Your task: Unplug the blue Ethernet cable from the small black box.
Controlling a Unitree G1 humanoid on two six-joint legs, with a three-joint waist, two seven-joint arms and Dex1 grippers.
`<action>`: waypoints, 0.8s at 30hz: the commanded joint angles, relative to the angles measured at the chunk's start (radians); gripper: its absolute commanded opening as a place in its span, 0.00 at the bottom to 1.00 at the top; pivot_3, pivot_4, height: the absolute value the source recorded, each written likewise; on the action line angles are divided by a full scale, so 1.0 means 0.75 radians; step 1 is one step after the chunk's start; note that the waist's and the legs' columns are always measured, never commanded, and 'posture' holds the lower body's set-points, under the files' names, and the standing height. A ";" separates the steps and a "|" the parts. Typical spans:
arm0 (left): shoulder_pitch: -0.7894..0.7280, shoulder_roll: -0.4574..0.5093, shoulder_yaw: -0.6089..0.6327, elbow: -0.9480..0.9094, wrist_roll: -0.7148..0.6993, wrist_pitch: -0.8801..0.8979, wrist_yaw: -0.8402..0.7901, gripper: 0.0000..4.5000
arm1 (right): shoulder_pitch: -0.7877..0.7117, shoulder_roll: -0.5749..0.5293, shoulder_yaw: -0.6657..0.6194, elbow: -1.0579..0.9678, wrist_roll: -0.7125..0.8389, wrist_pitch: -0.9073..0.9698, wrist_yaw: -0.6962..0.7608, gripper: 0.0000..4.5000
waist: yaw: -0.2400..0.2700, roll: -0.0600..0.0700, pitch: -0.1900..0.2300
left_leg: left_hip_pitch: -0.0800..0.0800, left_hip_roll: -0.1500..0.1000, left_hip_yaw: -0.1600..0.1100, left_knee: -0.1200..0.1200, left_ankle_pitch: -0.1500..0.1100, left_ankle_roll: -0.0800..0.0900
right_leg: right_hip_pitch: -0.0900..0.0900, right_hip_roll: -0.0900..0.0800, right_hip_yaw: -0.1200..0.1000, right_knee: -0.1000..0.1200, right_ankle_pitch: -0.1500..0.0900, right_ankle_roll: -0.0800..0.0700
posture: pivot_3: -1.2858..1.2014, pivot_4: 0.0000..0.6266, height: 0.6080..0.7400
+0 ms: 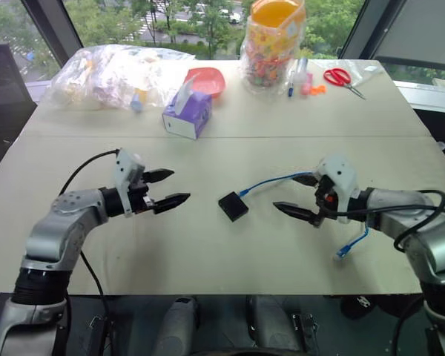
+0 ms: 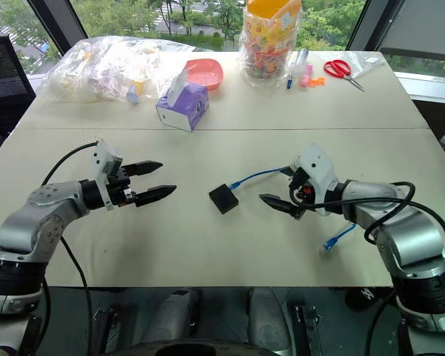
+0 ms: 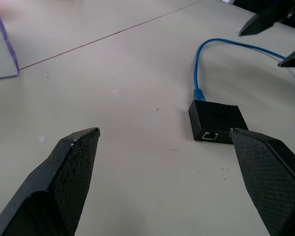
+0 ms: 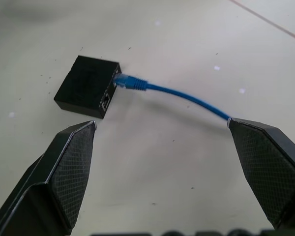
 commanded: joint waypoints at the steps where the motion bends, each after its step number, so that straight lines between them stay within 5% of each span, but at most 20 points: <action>1: -0.024 0.018 0.032 -0.004 -0.017 -0.003 -0.026 0.99 | -0.024 -0.026 -0.037 -0.027 0.045 0.013 0.018 1.00 | 0.000 0.000 0.000 | 0.000 0.000 0.000 0.000 0.000 0.000 | 0.000 0.000 0.000 0.000 0.000 0.000 | 0.52 0.24 1.00; 24: -0.018 0.125 0.058 -0.045 -0.108 0.148 -0.126 0.99 | -0.110 -0.106 0.002 -0.033 0.110 0.040 0.070 1.00 | -0.001 0.000 0.000 | 0.000 0.000 0.000 0.001 0.000 0.000 | 0.000 0.000 0.000 0.001 0.000 0.000 | 0.52 0.24 1.00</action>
